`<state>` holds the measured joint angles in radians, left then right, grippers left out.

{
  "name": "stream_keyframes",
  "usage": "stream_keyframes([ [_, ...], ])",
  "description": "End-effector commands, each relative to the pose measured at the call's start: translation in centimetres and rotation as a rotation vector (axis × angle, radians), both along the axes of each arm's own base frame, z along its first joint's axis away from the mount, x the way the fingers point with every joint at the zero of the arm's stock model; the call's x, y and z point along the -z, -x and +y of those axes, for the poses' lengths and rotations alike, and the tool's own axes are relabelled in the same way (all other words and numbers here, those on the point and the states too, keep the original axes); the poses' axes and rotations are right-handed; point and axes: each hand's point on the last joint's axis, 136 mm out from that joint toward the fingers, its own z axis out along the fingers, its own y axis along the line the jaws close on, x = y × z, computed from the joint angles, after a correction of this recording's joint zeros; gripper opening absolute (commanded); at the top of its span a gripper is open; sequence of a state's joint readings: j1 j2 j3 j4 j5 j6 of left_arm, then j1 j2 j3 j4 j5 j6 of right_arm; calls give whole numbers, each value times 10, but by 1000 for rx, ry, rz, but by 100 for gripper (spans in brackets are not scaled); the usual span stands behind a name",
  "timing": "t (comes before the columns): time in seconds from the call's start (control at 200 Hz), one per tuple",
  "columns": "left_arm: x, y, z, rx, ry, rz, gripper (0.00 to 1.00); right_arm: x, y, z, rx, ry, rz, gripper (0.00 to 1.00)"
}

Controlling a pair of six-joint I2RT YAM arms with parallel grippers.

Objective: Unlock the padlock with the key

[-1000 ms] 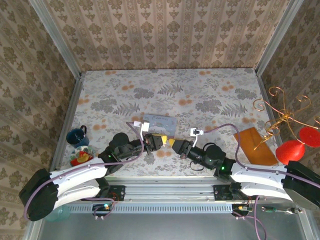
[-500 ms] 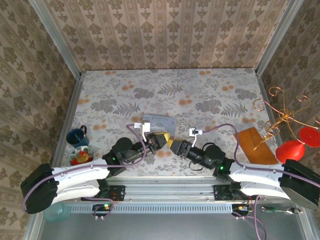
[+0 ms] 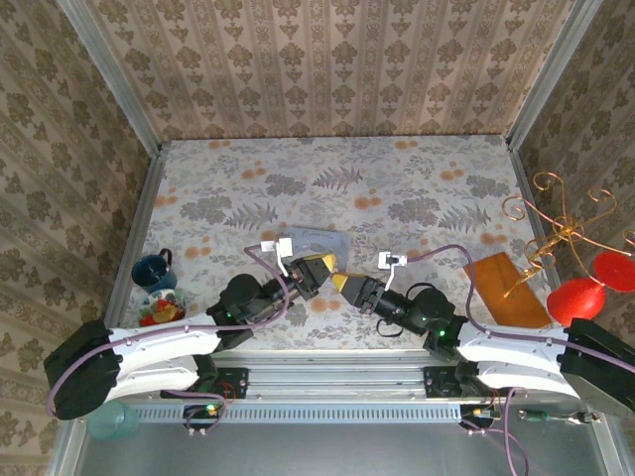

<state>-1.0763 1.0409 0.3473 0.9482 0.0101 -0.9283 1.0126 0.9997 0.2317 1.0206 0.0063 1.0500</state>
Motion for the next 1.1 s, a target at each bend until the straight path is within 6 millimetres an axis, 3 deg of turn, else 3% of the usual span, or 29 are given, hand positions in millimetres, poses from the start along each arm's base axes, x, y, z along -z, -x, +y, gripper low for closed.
stream_keyframes([
  [0.0, -8, 2, -1, 4, 38, 0, 0, -23, 2, -7, 15, -51, -60, 27],
  [0.335, -9, 10, -6, 29, 53, 0, 0, -29, 3, -7, 11, -41, -70, 24],
  [0.955, 4, 12, -7, 15, 13, -19, 0, -19, -3, -12, 50, -20, -26, 2],
  [1.095, 21, 10, 2, -43, -72, -35, 22, 1, -11, -16, 95, 81, 42, 0],
])
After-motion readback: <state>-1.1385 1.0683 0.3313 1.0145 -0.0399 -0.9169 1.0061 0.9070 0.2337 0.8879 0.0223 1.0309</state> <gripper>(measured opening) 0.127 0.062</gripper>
